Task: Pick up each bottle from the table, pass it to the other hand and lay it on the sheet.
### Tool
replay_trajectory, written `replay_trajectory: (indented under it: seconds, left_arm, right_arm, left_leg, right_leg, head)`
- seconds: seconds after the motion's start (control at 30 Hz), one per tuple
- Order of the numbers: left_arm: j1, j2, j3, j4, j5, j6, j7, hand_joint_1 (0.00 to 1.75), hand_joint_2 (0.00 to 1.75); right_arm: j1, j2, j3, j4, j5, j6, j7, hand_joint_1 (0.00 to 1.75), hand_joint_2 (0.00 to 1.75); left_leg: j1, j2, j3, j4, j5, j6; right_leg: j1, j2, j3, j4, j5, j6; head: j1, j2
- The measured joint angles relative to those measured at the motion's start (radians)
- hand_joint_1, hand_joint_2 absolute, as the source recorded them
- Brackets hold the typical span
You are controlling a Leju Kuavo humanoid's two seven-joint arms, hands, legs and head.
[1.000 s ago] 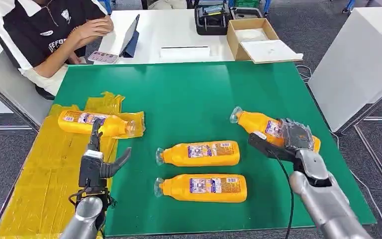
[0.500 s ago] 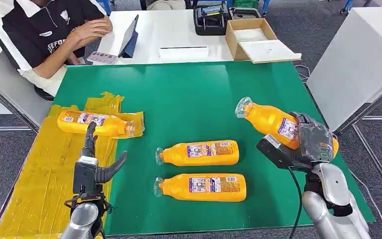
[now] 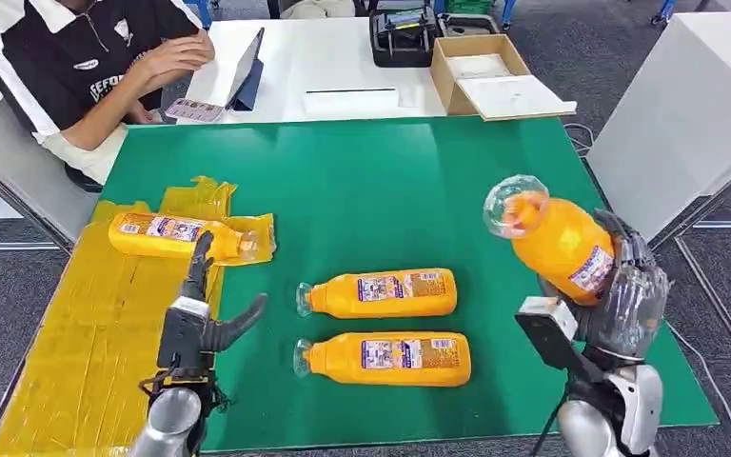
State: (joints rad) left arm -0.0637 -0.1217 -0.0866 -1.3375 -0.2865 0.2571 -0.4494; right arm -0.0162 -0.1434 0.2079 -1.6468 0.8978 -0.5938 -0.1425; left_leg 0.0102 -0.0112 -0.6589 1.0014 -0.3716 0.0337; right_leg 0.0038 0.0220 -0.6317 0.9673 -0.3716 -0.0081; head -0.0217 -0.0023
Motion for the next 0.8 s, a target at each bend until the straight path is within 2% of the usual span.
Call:
replay_trajectory:
  seconds: [0.03,0.13,0.3,0.53,0.8]
  left_arm:
    - [-0.001,-0.006,-0.014,-0.007,-0.006,-0.013,0.005,0.00,1.75]
    - [0.007,-0.009,-0.061,-0.031,0.006,-0.063,0.012,0.00,1.75]
    - [0.019,-0.009,-0.169,-0.077,0.063,-0.130,0.032,0.00,1.75]
    - [0.031,-0.009,-0.296,-0.174,0.134,-0.219,0.074,0.00,1.75]
    - [0.034,0.001,-0.363,-0.245,0.169,-0.233,0.085,0.00,1.75]
  right_arm:
    - [0.003,0.027,0.001,0.017,-0.057,-0.040,-0.067,1.75,1.75]
    - [0.004,0.103,0.019,0.088,-0.241,-0.049,-0.296,1.75,1.75]
    - [-0.032,0.219,0.088,0.231,-0.391,-0.057,-0.521,1.75,1.75]
    - [-0.090,0.297,0.208,0.365,-0.435,-0.059,-0.552,1.75,1.75]
    - [-0.144,0.309,0.285,0.453,-0.491,-0.056,-0.553,1.75,1.75]
  left_leg:
    - [0.000,0.001,0.000,0.000,0.000,0.000]
    - [0.000,0.003,0.001,0.000,0.000,0.000]
    - [0.000,0.002,0.001,0.000,0.003,0.000]
    - [0.000,0.002,0.001,0.000,0.004,-0.003]
    - [0.000,0.002,0.000,0.000,0.004,-0.003]
  right_leg:
    - [0.000,0.001,0.000,0.000,0.000,0.000]
    - [0.000,0.003,0.000,0.000,0.001,-0.001]
    - [0.000,0.002,0.000,0.000,0.001,-0.001]
    - [0.000,0.002,0.000,0.000,0.001,-0.001]
    - [0.000,0.002,0.000,0.000,0.001,-0.001]
  head:
    - [0.000,0.000]
    - [0.000,0.000]
    - [0.000,0.000]
    - [0.000,0.000]
    - [0.000,0.000]
